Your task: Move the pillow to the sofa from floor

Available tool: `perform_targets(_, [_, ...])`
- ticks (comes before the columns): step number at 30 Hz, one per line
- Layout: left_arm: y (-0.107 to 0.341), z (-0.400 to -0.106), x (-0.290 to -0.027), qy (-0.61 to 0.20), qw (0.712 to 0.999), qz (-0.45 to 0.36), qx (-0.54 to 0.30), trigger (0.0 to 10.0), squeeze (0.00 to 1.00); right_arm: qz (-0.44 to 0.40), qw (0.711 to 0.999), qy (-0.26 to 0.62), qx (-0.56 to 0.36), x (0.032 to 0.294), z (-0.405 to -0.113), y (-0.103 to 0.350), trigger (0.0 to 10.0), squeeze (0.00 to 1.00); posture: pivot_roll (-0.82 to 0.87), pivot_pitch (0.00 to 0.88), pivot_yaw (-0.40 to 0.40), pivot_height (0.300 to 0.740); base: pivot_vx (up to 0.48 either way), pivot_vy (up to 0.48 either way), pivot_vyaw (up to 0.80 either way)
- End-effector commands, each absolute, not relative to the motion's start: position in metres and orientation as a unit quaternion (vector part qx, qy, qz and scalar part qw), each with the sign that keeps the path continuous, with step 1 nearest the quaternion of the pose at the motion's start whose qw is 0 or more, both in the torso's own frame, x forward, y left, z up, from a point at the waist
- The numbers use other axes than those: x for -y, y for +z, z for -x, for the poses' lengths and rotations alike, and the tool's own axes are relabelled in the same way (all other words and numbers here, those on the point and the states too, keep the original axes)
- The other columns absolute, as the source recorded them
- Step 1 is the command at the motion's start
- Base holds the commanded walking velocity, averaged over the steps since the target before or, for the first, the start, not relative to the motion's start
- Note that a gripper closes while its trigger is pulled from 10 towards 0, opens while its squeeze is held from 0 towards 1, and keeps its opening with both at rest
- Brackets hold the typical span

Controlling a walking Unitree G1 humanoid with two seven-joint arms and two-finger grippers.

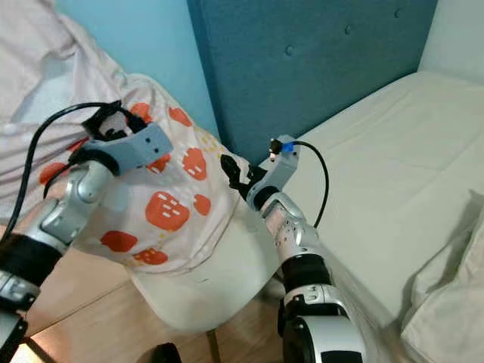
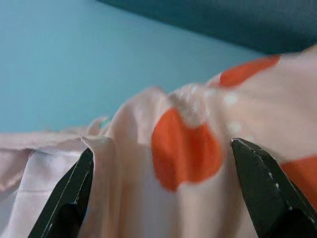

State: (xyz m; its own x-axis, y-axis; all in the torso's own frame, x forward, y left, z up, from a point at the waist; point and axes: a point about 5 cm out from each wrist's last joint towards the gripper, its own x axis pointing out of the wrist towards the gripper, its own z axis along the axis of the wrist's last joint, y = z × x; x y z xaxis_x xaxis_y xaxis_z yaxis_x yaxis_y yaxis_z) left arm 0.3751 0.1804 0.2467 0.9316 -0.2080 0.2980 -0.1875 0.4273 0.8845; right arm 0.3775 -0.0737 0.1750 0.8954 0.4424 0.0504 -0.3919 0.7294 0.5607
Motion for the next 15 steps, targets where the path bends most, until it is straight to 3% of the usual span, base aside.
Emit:
perform_targets(1, [0.24, -0.375, -0.177, -0.021, 0.829, -0.528, 0.183, 10.0, 0.0, -0.291, 0.928, 0.23, -0.041, 0.068, -0.377, 0.177, 10.0, 0.0, -0.19, 0.116, 0.113, 0.565, 0.0, 0.0, 0.0])
perform_targets(2, [0.238, -0.376, -0.171, -0.032, 0.834, -0.517, 0.192, 10.0, 0.0, -0.291, 0.928, 0.229, -0.04, 0.068, -0.376, 0.178, 10.0, 0.0, -0.19, 0.116, 0.113, 0.565, 0.0, 0.0, 0.0])
perform_targets(3, [0.234, -0.374, -0.157, -0.077, 0.867, -0.453, 0.191, 10.0, 0.0, -0.291, 0.929, 0.227, -0.039, 0.07, -0.376, 0.178, 10.0, 0.0, -0.19, 0.119, 0.11, 0.565, 0.0, 0.0, 0.0])
perform_targets(4, [0.234, -0.374, -0.157, -0.077, 0.867, -0.453, 0.191, 10.0, 0.0, -0.291, 0.929, 0.227, -0.039, 0.07, -0.376, 0.178, 10.0, 0.0, -0.19, 0.119, 0.11, 0.565, 0.0, 0.0, 0.0])
perform_targets(6, [0.23, -0.361, -0.127, -0.217, 0.918, -0.283, 0.175, 10.0, 0.0, -0.289, 0.93, 0.225, -0.039, 0.073, -0.377, 0.177, 10.0, 0.0, -0.19, 0.119, 0.104, 0.565, 0.0, 0.0, 0.0])
perform_targets(7, [0.23, -0.361, -0.127, -0.217, 0.918, -0.283, 0.175, 10.0, 0.0, -0.289, 0.93, 0.225, -0.039, 0.073, -0.377, 0.177, 10.0, 0.0, -0.19, 0.119, 0.104, 0.565, 0.0, 0.0, 0.0])
perform_targets(9, [0.229, -0.339, -0.108, -0.363, 0.891, -0.213, 0.171, 10.0, 0.0, -0.281, 0.933, 0.222, -0.033, 0.075, -0.378, 0.177, 10.0, 0.0, -0.19, 0.117, 0.103, 0.565, 0.0, 0.0, 0.0])
perform_targets(11, [0.227, -0.337, -0.108, -0.379, 0.884, -0.218, 0.167, 10.0, 0.0, -0.278, 0.934, 0.222, -0.031, 0.075, -0.378, 0.177, 10.0, 0.0, -0.19, 0.117, 0.103, 0.565, 0.0, 0.0, 0.0])
perform_targets(13, [0.223, -0.335, -0.112, -0.391, 0.872, -0.253, 0.151, 10.0, 0.0, -0.277, 0.935, 0.222, -0.019, 0.077, -0.378, 0.179, 10.0, 0.0, -0.19, 0.116, 0.104, 0.565, 0.0, 0.0, 0.0])
perform_targets(15, [0.215, -0.334, -0.129, -0.397, 0.838, -0.357, 0.114, 10.0, 0.0, -0.272, 0.937, 0.22, -0.003, 0.083, -0.378, 0.182, 10.0, 0.0, -0.19, 0.115, 0.105, 0.565, 0.0, 0.0, 0.0])
